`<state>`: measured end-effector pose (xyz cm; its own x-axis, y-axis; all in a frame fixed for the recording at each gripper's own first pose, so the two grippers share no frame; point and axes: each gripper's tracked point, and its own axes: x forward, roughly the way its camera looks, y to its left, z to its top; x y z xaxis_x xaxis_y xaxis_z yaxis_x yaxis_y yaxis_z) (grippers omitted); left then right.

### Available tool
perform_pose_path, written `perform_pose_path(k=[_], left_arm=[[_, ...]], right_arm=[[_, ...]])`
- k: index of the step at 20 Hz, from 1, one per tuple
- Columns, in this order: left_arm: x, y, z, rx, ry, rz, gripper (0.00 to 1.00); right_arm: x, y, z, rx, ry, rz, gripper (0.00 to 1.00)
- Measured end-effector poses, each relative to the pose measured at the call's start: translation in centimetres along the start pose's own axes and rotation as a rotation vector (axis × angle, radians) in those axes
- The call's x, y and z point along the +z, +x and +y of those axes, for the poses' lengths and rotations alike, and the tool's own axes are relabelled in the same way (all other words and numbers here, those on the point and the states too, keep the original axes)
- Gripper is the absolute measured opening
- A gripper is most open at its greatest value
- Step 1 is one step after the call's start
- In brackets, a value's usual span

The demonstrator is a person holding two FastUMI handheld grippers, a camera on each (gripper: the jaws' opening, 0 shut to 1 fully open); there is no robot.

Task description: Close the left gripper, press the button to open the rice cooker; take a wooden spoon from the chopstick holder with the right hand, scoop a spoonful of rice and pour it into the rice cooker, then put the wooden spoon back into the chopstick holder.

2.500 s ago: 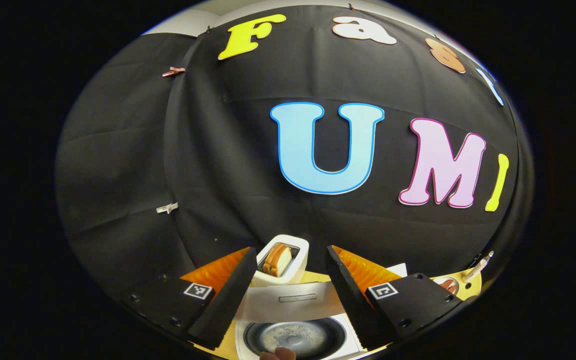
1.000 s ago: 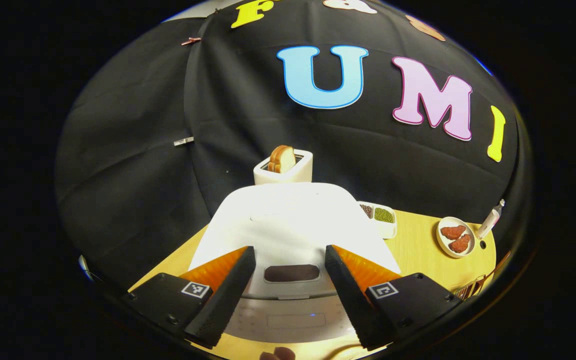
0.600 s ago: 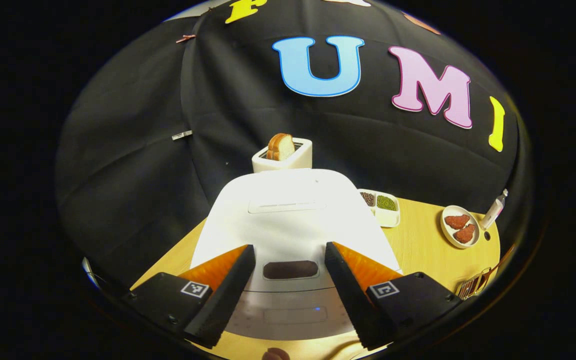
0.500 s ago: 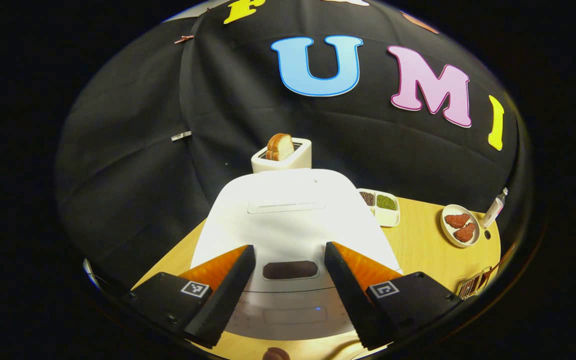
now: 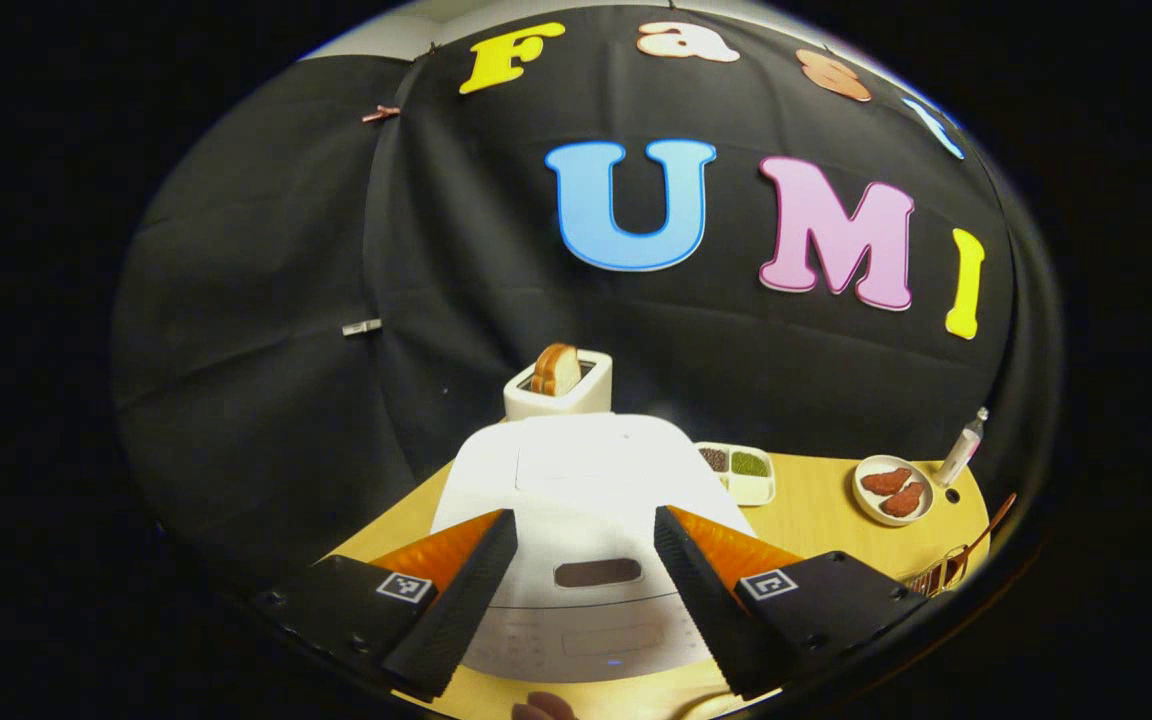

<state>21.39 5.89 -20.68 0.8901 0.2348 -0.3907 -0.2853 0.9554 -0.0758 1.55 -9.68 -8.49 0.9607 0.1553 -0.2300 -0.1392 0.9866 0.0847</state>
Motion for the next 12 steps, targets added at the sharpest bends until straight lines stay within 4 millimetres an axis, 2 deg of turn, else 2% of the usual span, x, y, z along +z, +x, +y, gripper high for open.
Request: perform_pose_path(k=[4, 7, 12], left_arm=[[2.9, -3.6, -2.0, -0.077, 0.008, -0.084, 0.96], [5.2, -7.8, -4.0, -0.138, -0.017, -0.132, 0.96], [6.9, -14.4, -4.4, -0.184, -0.063, -0.203, 0.95]], right_arm=[[1.9, 0.2, 0.6, -0.012, 0.028, -0.043, 0.99], [3.3, 0.3, 1.0, -0.012, 0.018, -0.084, 0.98], [4.5, 0.8, 1.2, -0.006, 0.028, -0.104, 0.98]])
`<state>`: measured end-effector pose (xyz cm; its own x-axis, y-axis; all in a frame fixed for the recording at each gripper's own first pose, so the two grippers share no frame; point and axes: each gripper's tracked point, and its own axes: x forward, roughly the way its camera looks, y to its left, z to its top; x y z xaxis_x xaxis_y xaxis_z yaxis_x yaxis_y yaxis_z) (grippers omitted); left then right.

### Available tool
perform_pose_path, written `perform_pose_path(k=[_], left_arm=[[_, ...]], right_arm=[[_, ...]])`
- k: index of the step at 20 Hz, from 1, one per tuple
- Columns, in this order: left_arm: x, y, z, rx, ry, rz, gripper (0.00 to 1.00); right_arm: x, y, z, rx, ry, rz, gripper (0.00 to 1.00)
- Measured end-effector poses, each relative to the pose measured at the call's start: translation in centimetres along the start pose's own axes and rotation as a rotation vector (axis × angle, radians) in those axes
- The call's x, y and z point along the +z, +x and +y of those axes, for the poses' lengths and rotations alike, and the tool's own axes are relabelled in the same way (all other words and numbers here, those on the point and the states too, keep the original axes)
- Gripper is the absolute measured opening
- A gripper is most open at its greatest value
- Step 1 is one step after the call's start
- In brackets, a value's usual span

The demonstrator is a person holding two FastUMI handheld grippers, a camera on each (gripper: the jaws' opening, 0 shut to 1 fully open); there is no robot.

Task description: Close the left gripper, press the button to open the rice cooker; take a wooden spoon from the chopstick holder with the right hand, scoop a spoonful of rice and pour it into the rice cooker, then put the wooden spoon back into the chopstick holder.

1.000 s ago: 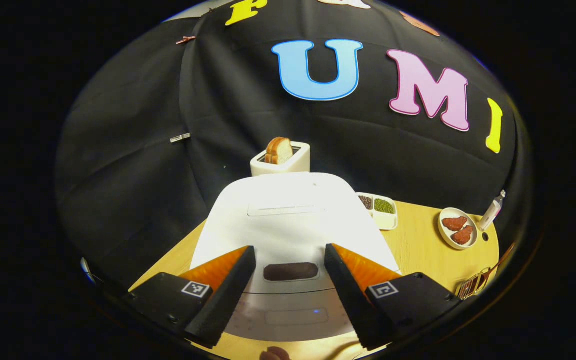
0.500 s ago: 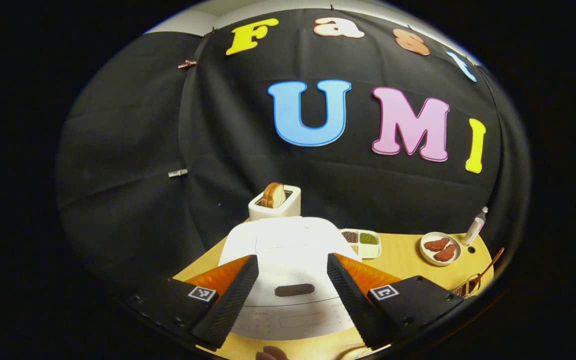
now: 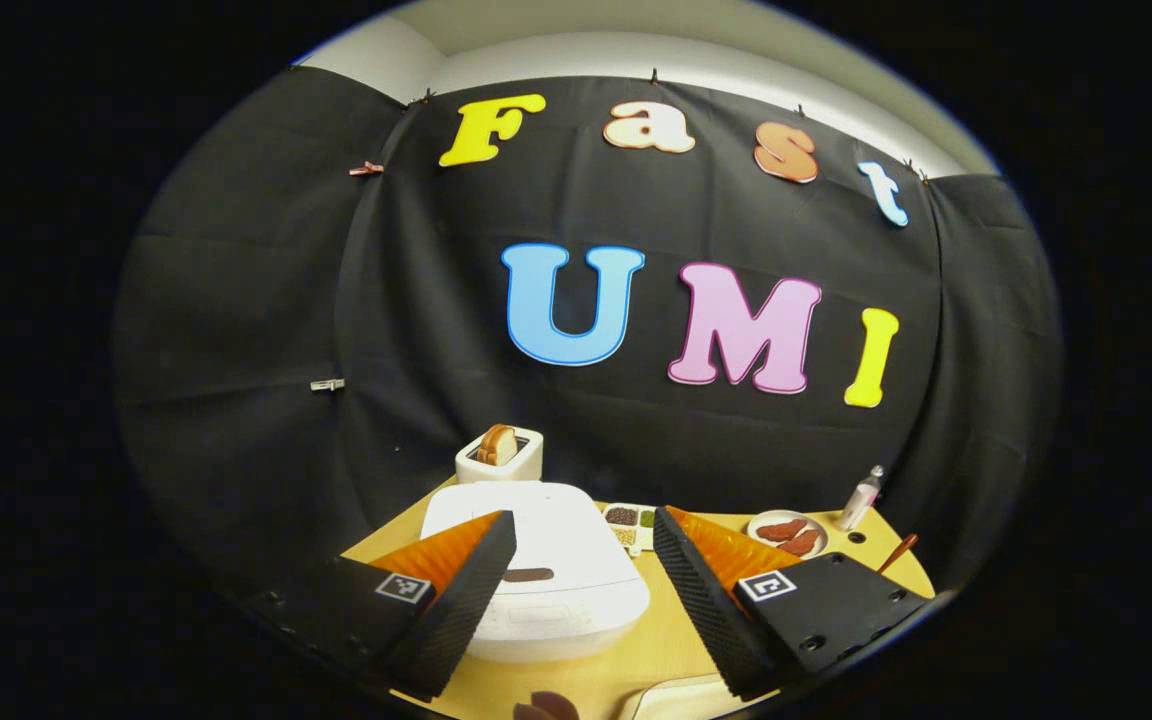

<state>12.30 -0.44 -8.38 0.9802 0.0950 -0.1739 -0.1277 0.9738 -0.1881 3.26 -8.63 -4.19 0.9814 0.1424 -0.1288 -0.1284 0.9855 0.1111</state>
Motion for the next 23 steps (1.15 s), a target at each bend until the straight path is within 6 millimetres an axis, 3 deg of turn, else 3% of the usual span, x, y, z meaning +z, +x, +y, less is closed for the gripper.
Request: perform_pose_path(k=[5, 11, 16, 23], left_arm=[[1.7, -5.3, -1.1, -0.018, 0.017, -0.064, 0.94], [3.5, -9.8, -3.0, -0.062, 0.055, -0.134, 0.94], [4.0, -11.5, -4.3, -0.109, 0.103, -0.157, 0.94], [3.9, -11.3, -5.5, -0.13, 0.146, -0.148, 0.95]], right_arm=[[1.0, 0.2, -0.2, -0.01, -0.006, -0.036, 0.98], [1.4, 0.2, -0.7, -0.037, -0.018, -0.063, 0.98], [1.3, 0.1, -0.9, -0.044, -0.039, -0.063, 0.98], [1.5, 0.1, -1.0, -0.045, -0.051, -0.069, 0.98]])
